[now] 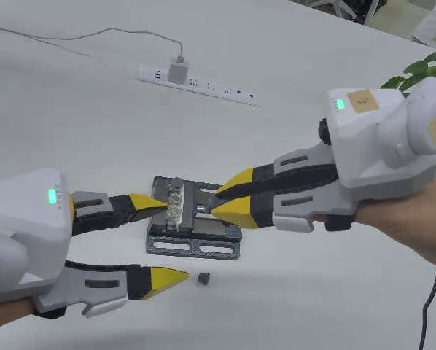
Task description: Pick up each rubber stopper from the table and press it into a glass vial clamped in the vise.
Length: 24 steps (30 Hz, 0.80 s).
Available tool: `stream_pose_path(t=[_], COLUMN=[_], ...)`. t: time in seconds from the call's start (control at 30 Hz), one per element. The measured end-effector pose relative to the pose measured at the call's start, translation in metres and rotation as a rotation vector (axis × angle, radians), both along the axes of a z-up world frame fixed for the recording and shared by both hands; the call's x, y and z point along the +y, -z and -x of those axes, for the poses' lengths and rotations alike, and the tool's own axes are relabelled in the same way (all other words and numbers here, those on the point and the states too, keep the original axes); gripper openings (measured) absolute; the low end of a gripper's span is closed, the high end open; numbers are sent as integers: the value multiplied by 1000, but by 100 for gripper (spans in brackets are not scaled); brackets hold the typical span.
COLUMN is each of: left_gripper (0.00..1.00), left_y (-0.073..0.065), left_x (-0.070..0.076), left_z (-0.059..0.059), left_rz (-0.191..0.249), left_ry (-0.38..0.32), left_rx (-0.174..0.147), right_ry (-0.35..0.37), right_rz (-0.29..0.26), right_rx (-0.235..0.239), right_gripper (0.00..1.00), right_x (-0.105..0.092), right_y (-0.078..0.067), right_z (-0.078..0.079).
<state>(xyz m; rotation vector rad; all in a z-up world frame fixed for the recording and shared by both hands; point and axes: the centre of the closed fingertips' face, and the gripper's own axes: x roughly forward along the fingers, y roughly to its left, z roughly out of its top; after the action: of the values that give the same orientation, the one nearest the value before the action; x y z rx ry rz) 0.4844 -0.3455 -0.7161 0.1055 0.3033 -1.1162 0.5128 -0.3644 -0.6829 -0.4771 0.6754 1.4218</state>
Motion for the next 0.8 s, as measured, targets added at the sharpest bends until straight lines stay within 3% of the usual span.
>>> stream_pose_path(t=[0.1, 0.3, 0.43, 0.63, 0.8], left_gripper=[55, 68, 74, 84, 88], left_y=[7, 20, 29, 41, 48], left_x=[5, 15, 19, 26, 29], left_z=[0, -1, -2, -6, -6], left_rz=[-9, -25, -37, -33, -42], left_ry=[-6, -7, -9, -26, -26], left_rx=[5, -16, -8, 12, 17], right_ry=[9, 29, 37, 33, 48], right_rz=[16, 68, 100, 185, 226], right_rx=[-1, -13, -11, -35, -28], right_gripper=[7, 7, 7, 7, 7], right_x=[5, 16, 20, 24, 25], right_y=[4, 17, 29, 64, 83], right_z=[-8, -29, -39, -56, -60])
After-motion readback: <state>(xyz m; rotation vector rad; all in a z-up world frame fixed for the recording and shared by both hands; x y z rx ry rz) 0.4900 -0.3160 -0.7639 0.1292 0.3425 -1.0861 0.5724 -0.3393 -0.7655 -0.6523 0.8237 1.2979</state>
